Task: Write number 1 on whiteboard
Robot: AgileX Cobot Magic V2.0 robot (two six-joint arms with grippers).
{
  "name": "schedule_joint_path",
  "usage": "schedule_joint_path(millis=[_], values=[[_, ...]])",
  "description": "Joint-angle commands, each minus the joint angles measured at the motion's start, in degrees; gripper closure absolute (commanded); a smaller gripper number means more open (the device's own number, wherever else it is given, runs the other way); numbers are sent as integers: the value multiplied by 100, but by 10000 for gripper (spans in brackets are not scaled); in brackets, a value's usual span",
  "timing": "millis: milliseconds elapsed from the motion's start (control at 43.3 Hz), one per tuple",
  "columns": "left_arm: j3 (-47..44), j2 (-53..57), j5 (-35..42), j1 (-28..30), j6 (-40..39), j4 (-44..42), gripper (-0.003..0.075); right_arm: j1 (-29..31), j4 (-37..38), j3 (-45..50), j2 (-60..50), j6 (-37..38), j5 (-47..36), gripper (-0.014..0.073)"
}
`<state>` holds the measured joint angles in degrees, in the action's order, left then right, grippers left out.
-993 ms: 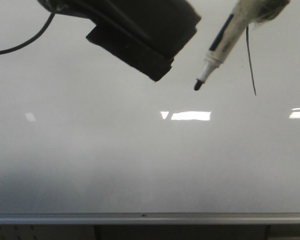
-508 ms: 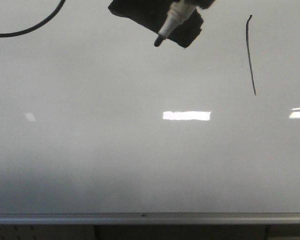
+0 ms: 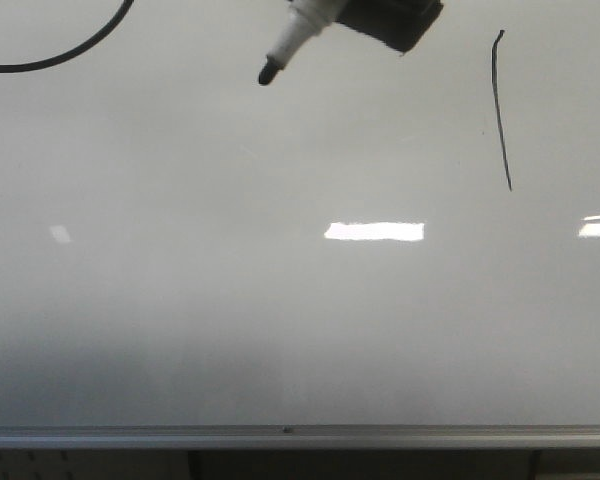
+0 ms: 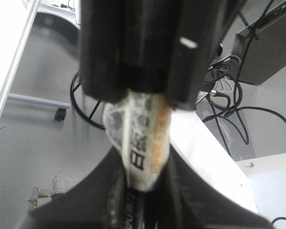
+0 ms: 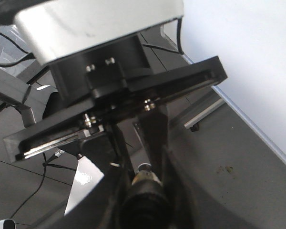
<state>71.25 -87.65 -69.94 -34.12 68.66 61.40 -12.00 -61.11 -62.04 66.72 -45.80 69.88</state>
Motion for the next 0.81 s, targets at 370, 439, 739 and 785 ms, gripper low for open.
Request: schedule_joint_path(millis=[370,439,739,785], values=[[183,217,-253,-36,-1,-176,741,7,-379,-294,-147,-74,205,256],[183,217,-155,-36,-102,-516,741,57,-375,-370,-245,-74,1,225],[183,217,774,674,-1400,-1823,741,633,285,-53,-1227,367,-1552,324],[183,217,848,873,-1620,-1864,741,716,451,153,-1451,560,-1859,380]])
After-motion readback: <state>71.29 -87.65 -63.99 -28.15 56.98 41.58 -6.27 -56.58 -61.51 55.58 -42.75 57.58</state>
